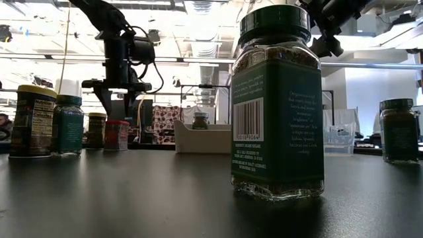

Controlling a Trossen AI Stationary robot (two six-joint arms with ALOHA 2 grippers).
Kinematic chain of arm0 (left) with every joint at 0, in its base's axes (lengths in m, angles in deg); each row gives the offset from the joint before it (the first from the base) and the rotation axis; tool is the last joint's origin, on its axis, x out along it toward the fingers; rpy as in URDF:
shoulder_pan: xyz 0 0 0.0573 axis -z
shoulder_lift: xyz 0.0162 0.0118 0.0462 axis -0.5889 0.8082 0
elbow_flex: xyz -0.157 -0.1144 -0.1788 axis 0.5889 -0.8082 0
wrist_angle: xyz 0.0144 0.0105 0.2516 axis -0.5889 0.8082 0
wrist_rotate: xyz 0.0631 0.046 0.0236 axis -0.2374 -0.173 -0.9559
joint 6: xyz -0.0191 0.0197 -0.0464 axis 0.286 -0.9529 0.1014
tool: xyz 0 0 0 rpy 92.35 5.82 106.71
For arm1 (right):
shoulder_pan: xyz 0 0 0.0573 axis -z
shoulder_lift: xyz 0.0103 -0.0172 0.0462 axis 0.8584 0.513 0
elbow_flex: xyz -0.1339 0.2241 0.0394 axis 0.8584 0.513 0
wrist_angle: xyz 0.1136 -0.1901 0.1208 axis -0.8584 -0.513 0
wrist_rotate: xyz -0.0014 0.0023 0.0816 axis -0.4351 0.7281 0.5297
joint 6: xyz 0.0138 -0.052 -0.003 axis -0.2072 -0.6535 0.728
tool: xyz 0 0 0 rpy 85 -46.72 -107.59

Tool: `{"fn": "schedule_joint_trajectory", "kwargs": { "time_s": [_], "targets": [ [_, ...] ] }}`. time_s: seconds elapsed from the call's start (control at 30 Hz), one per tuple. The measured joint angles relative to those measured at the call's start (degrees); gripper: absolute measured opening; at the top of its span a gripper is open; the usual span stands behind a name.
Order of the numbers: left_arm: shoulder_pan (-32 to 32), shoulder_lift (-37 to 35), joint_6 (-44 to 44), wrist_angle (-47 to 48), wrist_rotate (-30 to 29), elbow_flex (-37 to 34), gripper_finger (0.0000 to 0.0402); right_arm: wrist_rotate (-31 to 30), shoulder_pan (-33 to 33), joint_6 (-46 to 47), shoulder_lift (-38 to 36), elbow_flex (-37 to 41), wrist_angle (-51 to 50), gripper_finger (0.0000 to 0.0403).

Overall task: Sort spices by type
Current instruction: Put the top red seasoning can into the transparent bin

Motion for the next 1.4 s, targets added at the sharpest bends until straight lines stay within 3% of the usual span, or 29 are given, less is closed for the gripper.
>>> {"fn": "schedule_joint_trajectory", "kwargs": {
  "time_s": [0.3,0.9,1.4],
  "targets": [
    [-0.12,0.0,0.22,0.02,-0.29,0.0,0.0316,0.0,0.0,-0.01,0.0,0.0,-0.01,0.0393],
    [-1.72,0.11,2.8,-1.46,2.27,0.02,0.0318,0.0,0.0,-0.13,0.02,-0.02,-0.04,0.0393],
    [-2.77,8.58,2.73,-1.39,3.21,0.02,0.0318,0.0,-0.02,-0.06,0.02,-0.02,-0.08,0.0393]
  ]
}}
